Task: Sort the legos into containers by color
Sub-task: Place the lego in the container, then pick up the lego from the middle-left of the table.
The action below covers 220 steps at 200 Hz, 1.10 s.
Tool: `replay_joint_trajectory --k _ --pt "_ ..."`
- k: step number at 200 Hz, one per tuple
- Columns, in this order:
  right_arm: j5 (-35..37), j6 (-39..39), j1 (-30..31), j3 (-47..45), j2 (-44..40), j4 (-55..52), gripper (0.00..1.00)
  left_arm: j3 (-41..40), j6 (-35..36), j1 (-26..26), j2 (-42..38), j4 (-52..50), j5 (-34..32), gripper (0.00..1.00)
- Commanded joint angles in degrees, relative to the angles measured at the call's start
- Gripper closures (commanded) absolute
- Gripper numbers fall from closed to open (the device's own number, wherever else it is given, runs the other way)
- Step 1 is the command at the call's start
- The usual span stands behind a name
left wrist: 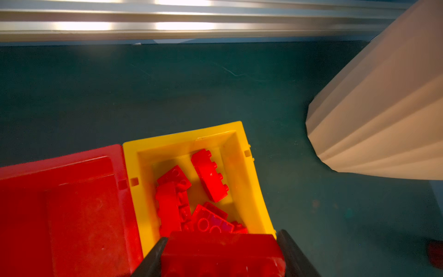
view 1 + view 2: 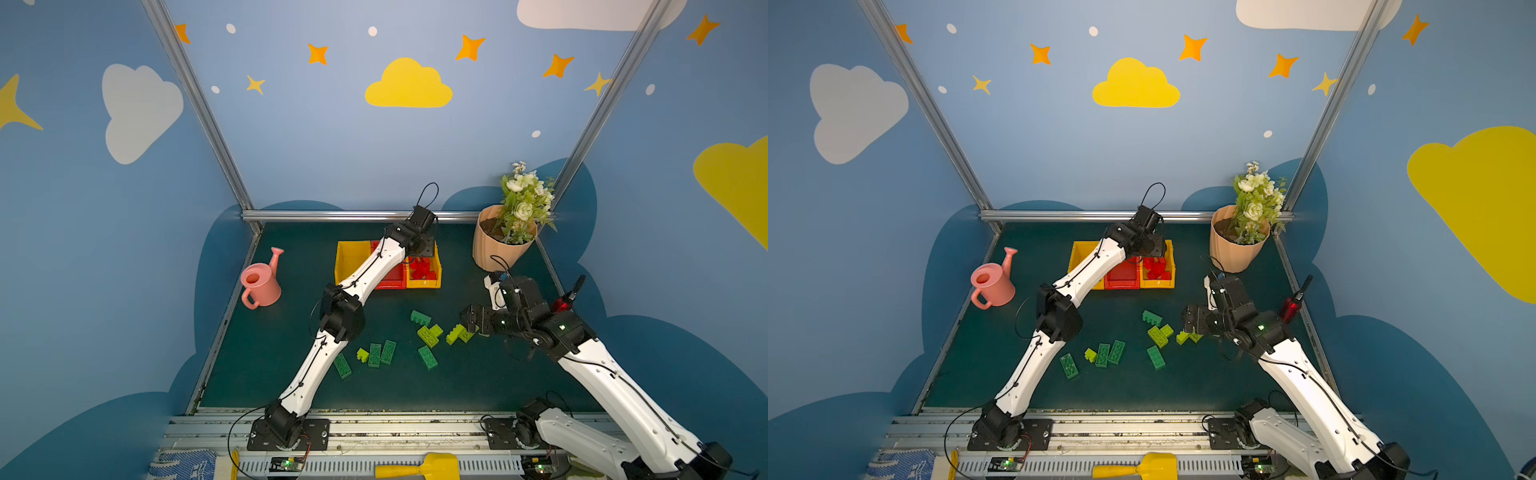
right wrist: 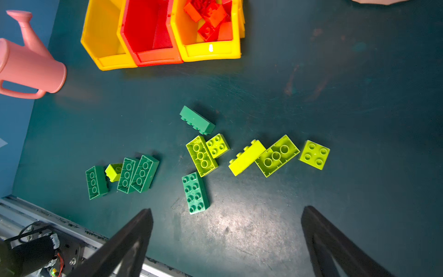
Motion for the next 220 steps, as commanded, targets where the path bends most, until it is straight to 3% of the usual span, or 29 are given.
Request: replay_joint_trajectory --k 1,29,56,111,133,166,196,220 --pt "-0.9 0.0 -0.9 -0.9 -0.9 -1.5 0.04 0.2 0.3 0.9 1.0 0.0 0.4 0.48" --pt "-1.0 -0.7 -2.0 -1.0 -0.4 -1.8 0.04 -1.2 -1.4 2.2 1.4 3.8 4.5 0.34" --pt "-1.5 -0.9 -3.0 -0.6 0.0 -1.8 0.04 -1.2 -1.9 2.4 1.8 5.9 6.0 0.05" --pt "-2.0 -0.8 -3.4 0.1 -0.1 -1.7 0.04 -1.5 -2.6 2.0 -1.5 4.9 7.4 0.01" --pt "-3.2 -0.6 -3.4 -0.2 -0.1 -1.2 0.04 -5.4 -1.4 1.5 -5.9 2.9 6.4 0.02" --pt "-6.5 -0.1 -2.9 -1.8 0.1 0.2 0.04 -25.0 -0.6 -0.5 -19.5 5.1 0.4 0.01" --pt "-7.2 0.9 -1.3 -3.4 -0.2 1.3 0.04 -55.4 -3.8 -1.3 -36.6 15.8 0.4 0.00" --pt "-6.7 1.5 0.9 -4.2 -0.5 1.4 0.04 -74.0 -8.6 -1.3 -48.0 20.4 -1.3 0.00"
